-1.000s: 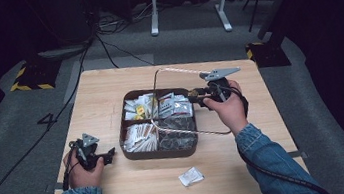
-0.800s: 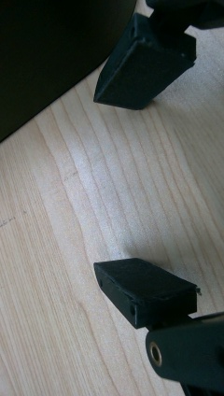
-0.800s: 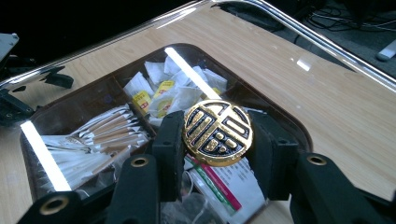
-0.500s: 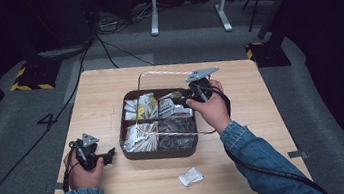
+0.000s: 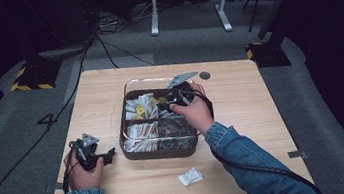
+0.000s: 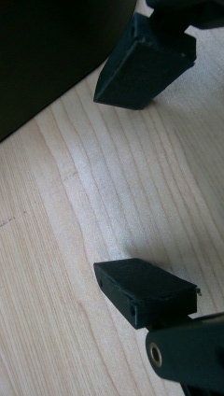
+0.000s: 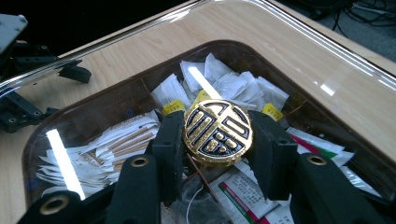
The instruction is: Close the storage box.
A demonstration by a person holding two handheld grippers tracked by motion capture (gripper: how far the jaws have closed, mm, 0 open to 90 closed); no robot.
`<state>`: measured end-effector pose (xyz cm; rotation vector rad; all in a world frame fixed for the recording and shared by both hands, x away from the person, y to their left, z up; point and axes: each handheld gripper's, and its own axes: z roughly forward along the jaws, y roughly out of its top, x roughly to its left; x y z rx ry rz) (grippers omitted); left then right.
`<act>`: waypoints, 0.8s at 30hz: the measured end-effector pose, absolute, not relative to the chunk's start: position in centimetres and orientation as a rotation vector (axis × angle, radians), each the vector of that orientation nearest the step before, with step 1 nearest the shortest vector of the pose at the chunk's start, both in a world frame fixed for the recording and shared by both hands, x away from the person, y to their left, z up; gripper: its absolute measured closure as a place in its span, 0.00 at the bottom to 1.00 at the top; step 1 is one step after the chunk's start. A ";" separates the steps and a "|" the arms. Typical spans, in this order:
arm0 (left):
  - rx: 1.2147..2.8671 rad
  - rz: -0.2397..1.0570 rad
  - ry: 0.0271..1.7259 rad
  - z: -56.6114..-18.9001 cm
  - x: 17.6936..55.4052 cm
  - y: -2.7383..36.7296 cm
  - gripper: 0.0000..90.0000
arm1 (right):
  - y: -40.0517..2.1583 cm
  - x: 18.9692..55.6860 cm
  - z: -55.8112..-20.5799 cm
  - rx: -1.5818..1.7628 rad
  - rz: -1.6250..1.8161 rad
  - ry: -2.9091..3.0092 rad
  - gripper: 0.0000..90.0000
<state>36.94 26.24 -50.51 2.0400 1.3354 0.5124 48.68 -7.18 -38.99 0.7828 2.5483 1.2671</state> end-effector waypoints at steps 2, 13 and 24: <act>2.039 0.510 1.336 -50.5 36.9 26.3 0.19 | -6.9 48.7 -39.4 0.794 1.254 2.554 0.65; 2.040 0.510 1.336 -50.5 37.0 26.3 0.19 | -6.0 48.4 -41.5 0.818 1.200 2.567 0.65; 2.040 0.510 1.336 -50.5 37.0 26.3 0.19 | -5.4 48.2 -42.6 0.835 1.185 2.567 0.65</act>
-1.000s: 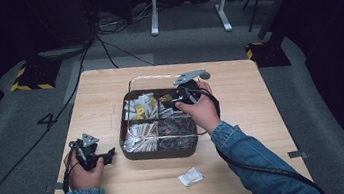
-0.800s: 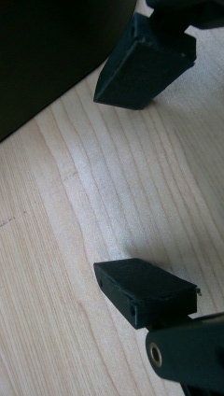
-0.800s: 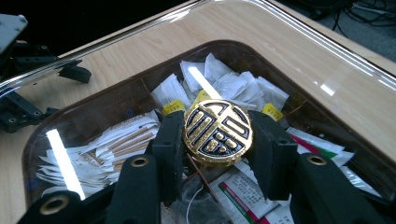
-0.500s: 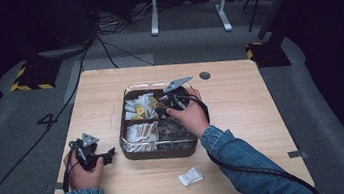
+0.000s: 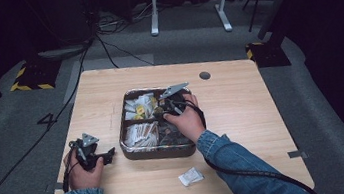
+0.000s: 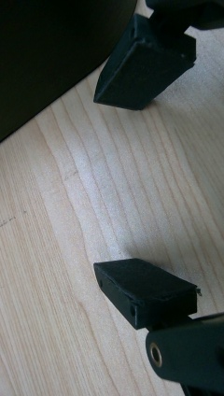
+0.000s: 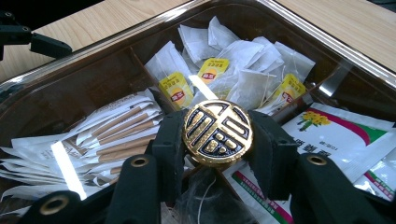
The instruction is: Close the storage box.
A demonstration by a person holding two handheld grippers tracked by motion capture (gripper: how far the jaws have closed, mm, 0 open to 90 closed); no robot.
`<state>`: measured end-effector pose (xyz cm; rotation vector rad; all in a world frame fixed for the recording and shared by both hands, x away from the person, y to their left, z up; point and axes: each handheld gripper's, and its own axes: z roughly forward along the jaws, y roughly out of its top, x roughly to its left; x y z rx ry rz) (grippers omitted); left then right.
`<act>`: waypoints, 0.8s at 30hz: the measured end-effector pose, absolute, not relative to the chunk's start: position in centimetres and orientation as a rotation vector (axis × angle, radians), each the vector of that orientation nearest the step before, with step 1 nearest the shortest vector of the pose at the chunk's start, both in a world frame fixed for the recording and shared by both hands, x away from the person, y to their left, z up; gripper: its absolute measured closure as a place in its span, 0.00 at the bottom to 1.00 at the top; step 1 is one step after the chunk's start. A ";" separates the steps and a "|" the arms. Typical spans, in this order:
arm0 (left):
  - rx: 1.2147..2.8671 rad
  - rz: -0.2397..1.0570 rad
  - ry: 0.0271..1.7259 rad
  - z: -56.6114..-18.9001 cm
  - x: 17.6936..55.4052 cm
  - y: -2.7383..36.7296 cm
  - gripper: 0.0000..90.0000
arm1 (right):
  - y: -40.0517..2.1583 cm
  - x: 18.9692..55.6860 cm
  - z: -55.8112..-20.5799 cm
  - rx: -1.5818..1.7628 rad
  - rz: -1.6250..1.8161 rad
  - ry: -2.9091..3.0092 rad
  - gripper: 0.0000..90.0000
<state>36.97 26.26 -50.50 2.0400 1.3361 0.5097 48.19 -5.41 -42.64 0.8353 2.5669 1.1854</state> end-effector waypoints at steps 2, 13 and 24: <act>2.040 0.510 1.336 -50.5 37.0 26.3 0.19 | -5.4 48.1 -42.8 0.836 1.182 2.567 0.65; 2.041 0.510 1.336 -50.5 37.0 26.3 0.19 | -5.3 48.1 -43.3 0.837 1.179 2.567 0.65; 2.040 0.510 1.336 -50.5 37.0 26.3 0.19 | -5.1 47.9 -43.6 0.847 1.175 2.563 0.65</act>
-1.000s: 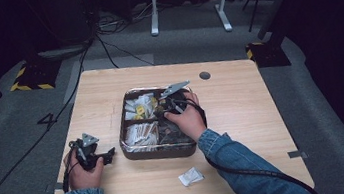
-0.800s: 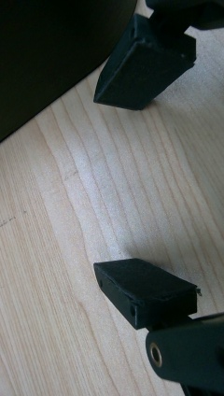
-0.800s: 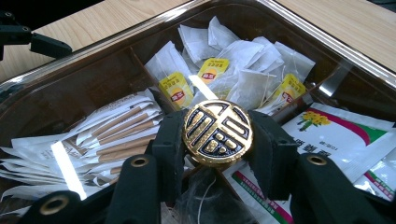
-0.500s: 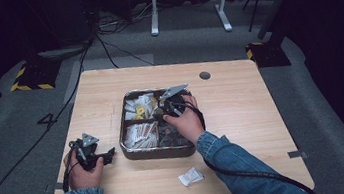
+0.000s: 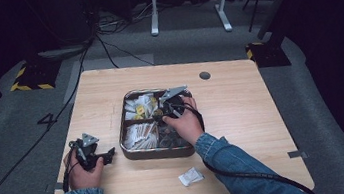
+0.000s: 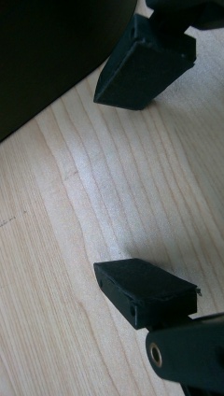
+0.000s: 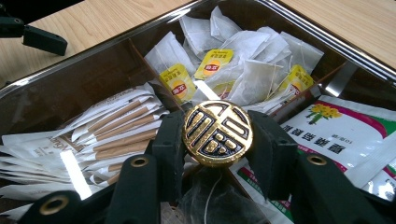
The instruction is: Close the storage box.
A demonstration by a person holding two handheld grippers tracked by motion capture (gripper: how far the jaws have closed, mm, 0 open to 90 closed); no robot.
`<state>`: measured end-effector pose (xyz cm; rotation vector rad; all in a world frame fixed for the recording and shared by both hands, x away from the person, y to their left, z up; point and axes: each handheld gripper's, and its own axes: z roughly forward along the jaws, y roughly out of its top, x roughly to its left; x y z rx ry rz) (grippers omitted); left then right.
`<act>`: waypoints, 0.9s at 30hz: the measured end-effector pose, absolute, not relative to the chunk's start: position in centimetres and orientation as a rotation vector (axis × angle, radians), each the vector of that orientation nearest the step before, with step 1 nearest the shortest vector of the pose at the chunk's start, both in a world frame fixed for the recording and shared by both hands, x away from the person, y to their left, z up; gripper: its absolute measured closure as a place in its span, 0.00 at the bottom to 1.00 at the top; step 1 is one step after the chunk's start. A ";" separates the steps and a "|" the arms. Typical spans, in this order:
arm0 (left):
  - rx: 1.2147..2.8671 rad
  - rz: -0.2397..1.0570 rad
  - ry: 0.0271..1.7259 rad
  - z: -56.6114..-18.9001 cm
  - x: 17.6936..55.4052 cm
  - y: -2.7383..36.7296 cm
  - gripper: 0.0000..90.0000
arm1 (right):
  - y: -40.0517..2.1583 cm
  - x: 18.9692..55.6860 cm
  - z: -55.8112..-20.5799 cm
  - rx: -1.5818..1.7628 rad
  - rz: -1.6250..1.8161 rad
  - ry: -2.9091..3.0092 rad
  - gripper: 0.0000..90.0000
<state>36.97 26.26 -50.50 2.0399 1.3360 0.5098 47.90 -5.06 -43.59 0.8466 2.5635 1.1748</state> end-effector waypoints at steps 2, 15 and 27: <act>2.040 0.509 1.336 -50.5 37.0 26.3 0.19 | -5.0 47.9 -43.7 0.842 1.177 2.564 0.65; 2.040 0.509 1.336 -50.5 37.0 26.3 0.19 | -5.0 47.7 -43.9 0.819 1.179 2.544 0.64; 2.039 0.507 1.334 -50.5 37.0 26.3 0.19 | -5.8 47.4 -42.4 0.804 1.254 2.487 0.50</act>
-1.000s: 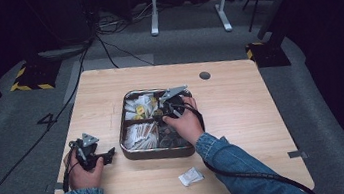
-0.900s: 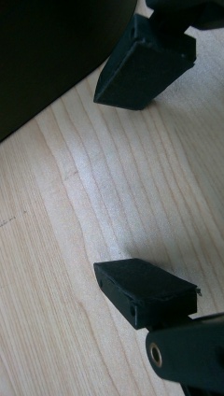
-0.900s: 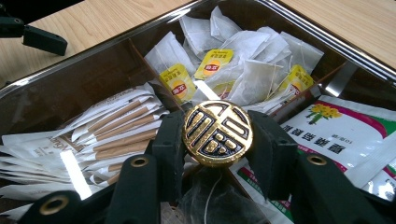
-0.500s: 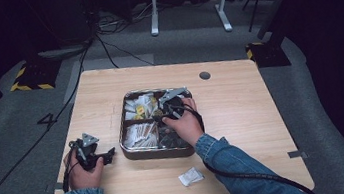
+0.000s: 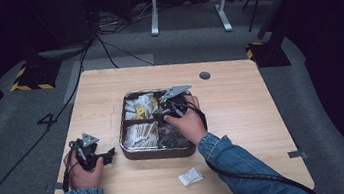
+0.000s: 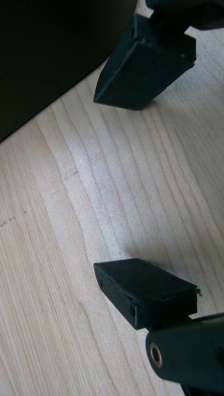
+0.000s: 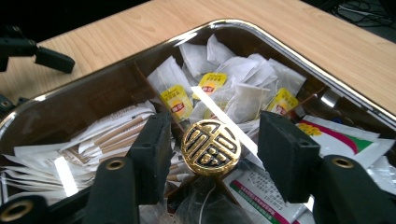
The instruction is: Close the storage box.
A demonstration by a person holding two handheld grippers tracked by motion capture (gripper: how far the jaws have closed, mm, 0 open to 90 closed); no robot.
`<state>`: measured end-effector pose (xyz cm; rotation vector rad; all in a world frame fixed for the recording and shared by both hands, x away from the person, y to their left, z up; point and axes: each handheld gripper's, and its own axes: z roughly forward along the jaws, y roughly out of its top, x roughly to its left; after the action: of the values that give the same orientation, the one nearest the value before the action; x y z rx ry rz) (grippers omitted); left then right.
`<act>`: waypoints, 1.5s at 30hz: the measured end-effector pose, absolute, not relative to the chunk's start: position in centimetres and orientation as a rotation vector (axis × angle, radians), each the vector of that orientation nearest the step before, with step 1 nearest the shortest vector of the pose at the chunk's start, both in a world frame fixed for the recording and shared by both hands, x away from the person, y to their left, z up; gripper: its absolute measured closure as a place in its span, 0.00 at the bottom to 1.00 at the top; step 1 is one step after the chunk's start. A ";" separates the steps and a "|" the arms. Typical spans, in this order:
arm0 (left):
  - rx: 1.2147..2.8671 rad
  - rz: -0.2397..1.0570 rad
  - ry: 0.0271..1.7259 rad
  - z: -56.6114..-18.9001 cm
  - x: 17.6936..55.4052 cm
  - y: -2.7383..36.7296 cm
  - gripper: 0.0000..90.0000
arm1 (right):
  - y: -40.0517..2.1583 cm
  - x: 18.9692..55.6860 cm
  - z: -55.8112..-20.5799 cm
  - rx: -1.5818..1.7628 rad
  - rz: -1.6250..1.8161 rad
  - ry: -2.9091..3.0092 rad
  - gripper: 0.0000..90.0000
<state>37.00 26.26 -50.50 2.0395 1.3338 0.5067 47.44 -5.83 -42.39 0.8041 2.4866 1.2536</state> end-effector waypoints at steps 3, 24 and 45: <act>2.039 0.506 1.336 -50.5 37.0 26.3 0.19 | -6.4 47.5 -42.0 0.818 1.300 2.472 0.47; 2.041 0.510 1.334 -50.5 37.0 26.2 0.19 | -13.2 45.7 -37.6 0.842 1.411 2.365 0.42; 2.038 0.512 1.336 -50.5 37.0 26.2 0.19 | -21.6 44.5 -37.7 0.962 1.389 2.279 0.39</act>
<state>36.99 26.22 -50.51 2.0376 1.3358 0.5116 44.52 -21.55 -37.67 0.9621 2.2795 1.3894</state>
